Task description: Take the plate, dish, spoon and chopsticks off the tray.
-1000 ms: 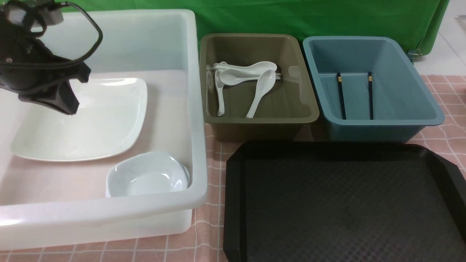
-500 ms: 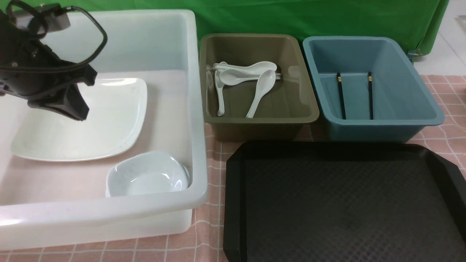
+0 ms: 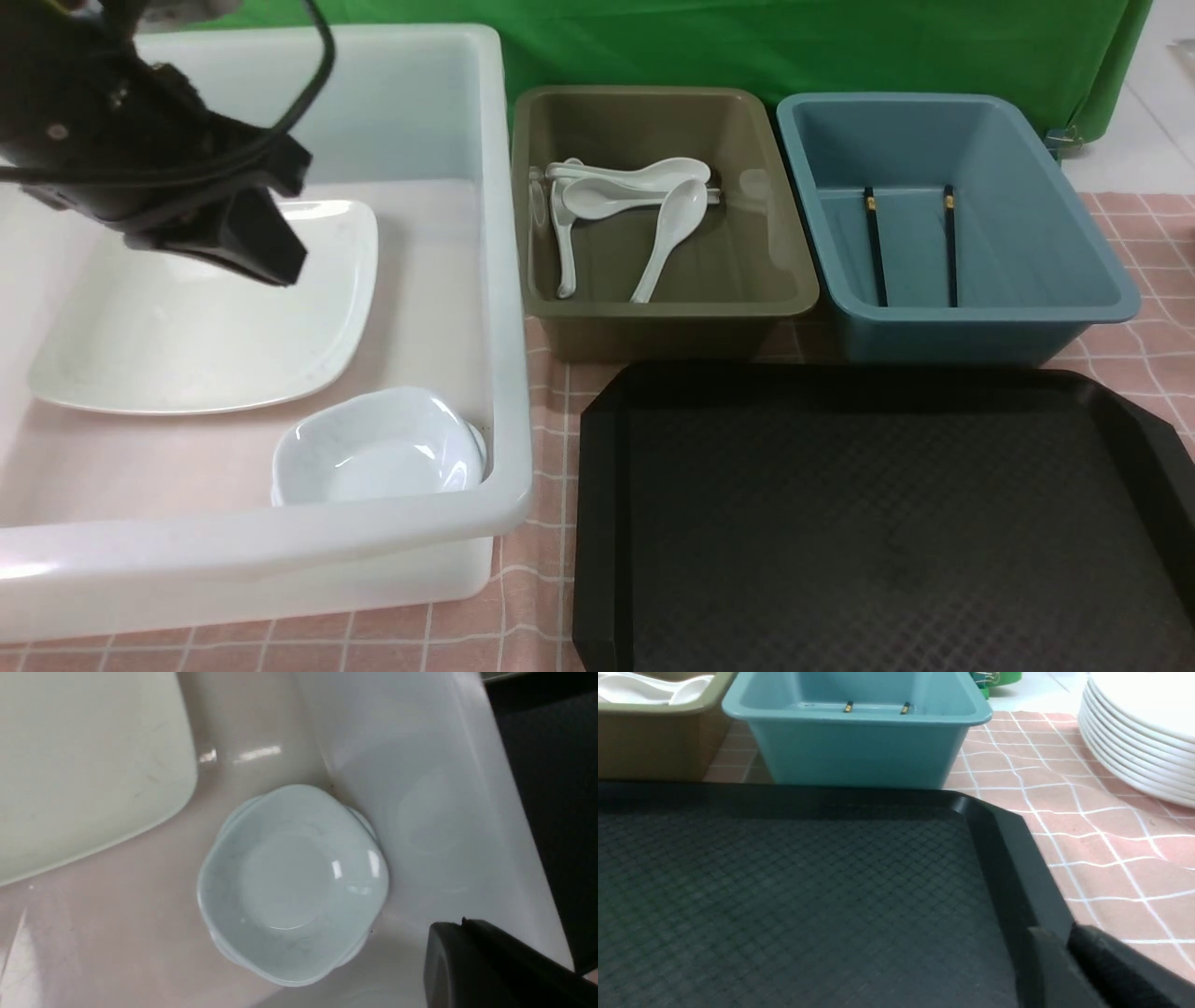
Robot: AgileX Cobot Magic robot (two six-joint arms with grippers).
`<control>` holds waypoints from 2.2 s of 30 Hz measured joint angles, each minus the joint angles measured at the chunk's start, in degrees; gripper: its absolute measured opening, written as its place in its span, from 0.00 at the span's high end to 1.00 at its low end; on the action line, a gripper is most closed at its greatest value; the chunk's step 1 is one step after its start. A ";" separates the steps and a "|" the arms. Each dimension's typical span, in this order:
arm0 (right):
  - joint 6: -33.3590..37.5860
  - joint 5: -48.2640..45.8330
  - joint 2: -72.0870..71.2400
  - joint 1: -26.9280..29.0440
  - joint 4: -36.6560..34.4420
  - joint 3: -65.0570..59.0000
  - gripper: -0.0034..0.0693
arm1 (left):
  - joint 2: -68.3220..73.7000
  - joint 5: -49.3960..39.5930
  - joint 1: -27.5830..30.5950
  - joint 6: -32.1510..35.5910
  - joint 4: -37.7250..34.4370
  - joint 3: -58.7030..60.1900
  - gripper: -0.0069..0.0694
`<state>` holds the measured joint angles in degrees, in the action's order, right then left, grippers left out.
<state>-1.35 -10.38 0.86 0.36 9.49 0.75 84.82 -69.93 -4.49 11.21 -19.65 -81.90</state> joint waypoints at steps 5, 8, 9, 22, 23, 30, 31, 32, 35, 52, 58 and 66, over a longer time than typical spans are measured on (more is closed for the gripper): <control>0.00 0.00 0.00 -4.30 0.00 0.00 0.74 | -1.76 0.06 -2.28 0.06 2.48 0.74 0.91; 0.00 0.00 0.00 -5.17 0.00 0.00 0.72 | -4.54 0.06 -2.53 0.06 3.02 3.53 0.91; 0.00 0.00 0.00 -5.17 0.00 0.00 0.72 | -5.03 0.06 -2.53 0.19 3.08 3.77 0.91; 0.00 0.00 0.00 -5.17 0.00 0.00 0.69 | -36.83 10.32 -2.55 -2.32 5.57 29.86 0.91; 0.00 0.00 0.00 -5.17 0.00 0.00 0.68 | -41.21 14.77 -2.55 -2.39 3.74 32.98 0.91; 0.00 0.00 0.00 -5.17 0.00 0.00 0.68 | -56.77 35.52 -2.66 -2.44 -0.57 45.27 0.91; 0.00 0.00 0.00 -5.17 0.00 0.00 0.67 | -59.51 38.66 -2.66 -2.44 -0.84 46.97 0.91; 0.00 0.00 0.00 -5.17 0.00 0.00 0.67 | -59.80 39.31 -2.66 -2.44 -0.84 47.28 0.91; 0.00 0.00 0.00 -5.17 0.00 0.00 0.67 | -63.02 42.09 -2.66 -2.44 -0.51 48.71 0.91; 0.00 0.00 0.00 -5.17 0.00 0.00 0.63 | -66.85 47.75 -2.47 -4.02 6.63 55.54 0.91; 0.00 0.00 0.00 -5.17 0.00 0.00 0.62 | -77.71 53.48 2.15 -9.53 11.70 67.42 0.91; 0.00 0.04 0.00 -5.17 0.00 0.00 0.62 | -84.75 54.89 5.54 -10.19 15.03 77.81 0.91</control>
<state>-1.35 -10.34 0.86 -4.81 9.49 0.75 0.07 -15.03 1.05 1.03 -4.62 -4.09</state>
